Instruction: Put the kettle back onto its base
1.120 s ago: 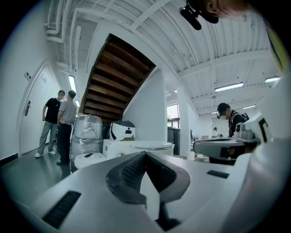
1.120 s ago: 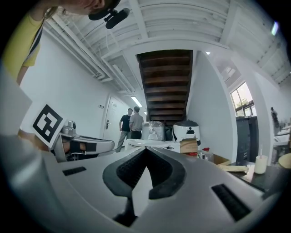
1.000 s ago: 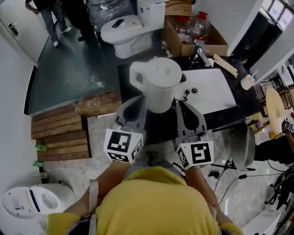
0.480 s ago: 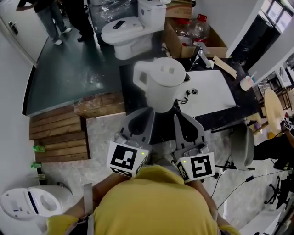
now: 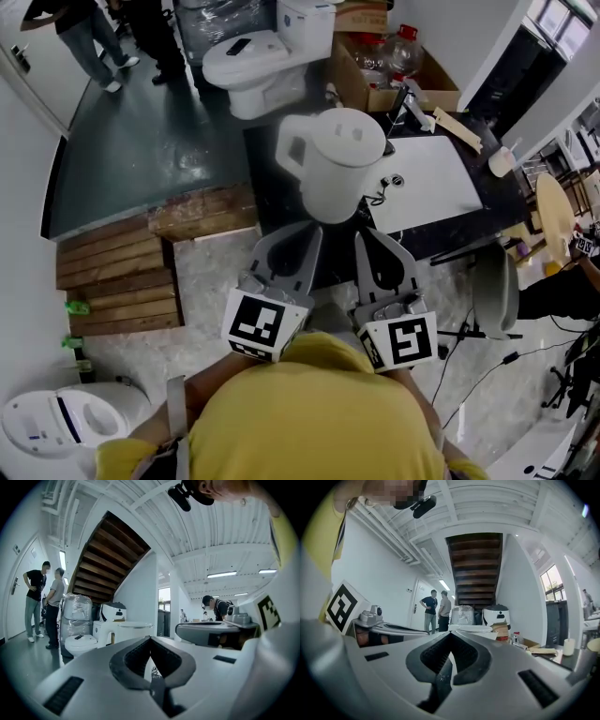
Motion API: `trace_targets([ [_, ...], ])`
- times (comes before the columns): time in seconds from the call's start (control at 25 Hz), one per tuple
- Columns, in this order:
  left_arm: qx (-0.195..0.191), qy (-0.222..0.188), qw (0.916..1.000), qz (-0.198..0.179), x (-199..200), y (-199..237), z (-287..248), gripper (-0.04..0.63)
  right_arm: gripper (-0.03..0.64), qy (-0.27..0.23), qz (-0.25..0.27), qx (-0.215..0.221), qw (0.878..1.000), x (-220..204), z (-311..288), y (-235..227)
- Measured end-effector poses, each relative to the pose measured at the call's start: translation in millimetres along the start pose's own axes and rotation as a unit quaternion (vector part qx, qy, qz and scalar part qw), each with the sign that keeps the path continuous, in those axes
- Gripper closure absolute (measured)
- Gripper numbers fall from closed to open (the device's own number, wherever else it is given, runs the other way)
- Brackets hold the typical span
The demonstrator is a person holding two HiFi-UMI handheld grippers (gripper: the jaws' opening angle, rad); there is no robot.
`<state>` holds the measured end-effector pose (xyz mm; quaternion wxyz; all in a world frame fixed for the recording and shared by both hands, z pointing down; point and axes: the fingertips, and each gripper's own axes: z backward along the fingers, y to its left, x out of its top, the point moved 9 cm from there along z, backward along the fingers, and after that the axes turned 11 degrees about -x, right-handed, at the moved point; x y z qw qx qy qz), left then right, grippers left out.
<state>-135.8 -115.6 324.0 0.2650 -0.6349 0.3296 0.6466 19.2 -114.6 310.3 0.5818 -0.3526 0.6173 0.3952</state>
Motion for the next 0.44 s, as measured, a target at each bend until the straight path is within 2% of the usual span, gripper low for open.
trace_targets([
  [0.24,-0.006,0.002,1.0,0.003,-7.3,3.3,3.2,0.588,0.603,-0.011,-0.004,-0.006,1.0,5.0,-2.7,6.7],
  [0.44,-0.009,0.001,1.0,0.002,-2.0,5.2,5.2,0.586,0.603,-0.001,0.006,-0.004,1.0,4.0,-1.7,9.4],
])
